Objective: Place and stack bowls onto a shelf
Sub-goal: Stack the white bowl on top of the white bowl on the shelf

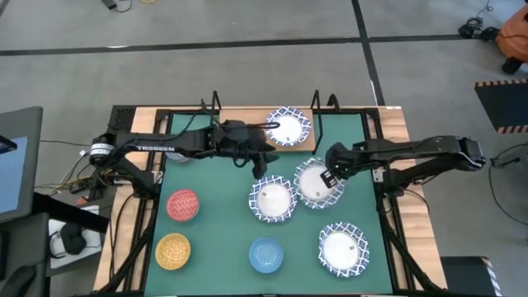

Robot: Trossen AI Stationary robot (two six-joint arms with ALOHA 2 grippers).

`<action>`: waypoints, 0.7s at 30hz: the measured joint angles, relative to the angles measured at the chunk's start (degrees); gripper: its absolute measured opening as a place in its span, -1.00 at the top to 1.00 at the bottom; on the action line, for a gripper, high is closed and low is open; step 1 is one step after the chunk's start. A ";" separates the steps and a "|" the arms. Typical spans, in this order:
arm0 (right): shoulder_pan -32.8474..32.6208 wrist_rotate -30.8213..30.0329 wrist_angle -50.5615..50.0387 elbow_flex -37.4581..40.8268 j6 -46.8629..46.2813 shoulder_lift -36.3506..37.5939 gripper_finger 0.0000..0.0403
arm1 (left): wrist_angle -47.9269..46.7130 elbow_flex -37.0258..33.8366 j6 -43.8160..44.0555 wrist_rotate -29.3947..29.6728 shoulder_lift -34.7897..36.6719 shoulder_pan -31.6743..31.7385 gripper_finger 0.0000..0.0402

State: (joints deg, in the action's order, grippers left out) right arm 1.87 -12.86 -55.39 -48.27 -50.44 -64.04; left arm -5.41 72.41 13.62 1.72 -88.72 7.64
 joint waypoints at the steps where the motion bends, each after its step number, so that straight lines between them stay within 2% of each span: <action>1: -0.87 -0.96 0.65 -0.88 -0.46 -0.08 0.89 | 2.20 0.63 -0.34 -0.01 -0.56 -0.02 0.23; 12: -5.16 -8.44 2.01 -8.44 -1.60 -0.12 0.88 | 3.53 3.01 -0.94 0.01 -3.33 -0.52 0.22; 21: -4.74 -11.56 6.76 -11.04 5.07 -0.12 0.88 | 5.62 2.99 -1.37 1.89 -4.28 -0.94 0.18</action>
State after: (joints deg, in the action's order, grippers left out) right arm -2.88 -24.43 -48.63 -59.31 -45.37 -64.16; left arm 0.21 75.40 12.25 3.61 -93.00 6.70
